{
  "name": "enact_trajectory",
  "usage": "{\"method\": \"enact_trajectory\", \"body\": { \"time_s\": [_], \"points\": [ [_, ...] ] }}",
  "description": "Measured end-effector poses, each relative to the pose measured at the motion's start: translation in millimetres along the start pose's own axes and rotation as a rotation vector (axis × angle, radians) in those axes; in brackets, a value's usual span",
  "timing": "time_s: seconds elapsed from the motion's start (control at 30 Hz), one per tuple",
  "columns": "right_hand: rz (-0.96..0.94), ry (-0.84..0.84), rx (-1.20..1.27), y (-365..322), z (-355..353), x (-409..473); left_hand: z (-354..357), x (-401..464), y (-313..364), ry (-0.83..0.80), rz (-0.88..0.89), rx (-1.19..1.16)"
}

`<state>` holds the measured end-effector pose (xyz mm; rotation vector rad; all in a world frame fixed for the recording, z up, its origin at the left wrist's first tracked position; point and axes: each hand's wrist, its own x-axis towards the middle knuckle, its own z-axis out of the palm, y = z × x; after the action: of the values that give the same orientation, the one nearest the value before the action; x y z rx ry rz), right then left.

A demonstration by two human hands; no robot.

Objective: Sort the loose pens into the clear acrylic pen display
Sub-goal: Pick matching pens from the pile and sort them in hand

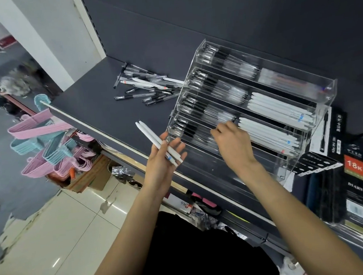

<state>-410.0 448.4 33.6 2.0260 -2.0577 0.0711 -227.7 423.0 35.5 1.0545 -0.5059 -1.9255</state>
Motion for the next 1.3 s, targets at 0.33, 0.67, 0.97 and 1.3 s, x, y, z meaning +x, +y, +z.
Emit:
{"method": "enact_trajectory", "body": {
  "time_s": [0.33, 0.67, 0.97, 1.3],
  "points": [
    [0.174, -0.018, 0.831, -37, -43, -29, 20, -17, -5, -0.184, -0.034, -0.070],
    [0.441, 0.075, 0.657, 25, -49, -83, 43, -33, -44, -0.211, 0.003, 0.394],
    [0.229, -0.343, 0.218, 83, -23, -87, 33, -26, -52, -0.140, 0.092, 0.598],
    [0.174, -0.491, 0.175, 81, -21, -74, 40, -16, -57, -0.095, 0.134, 0.508]
  ]
}}
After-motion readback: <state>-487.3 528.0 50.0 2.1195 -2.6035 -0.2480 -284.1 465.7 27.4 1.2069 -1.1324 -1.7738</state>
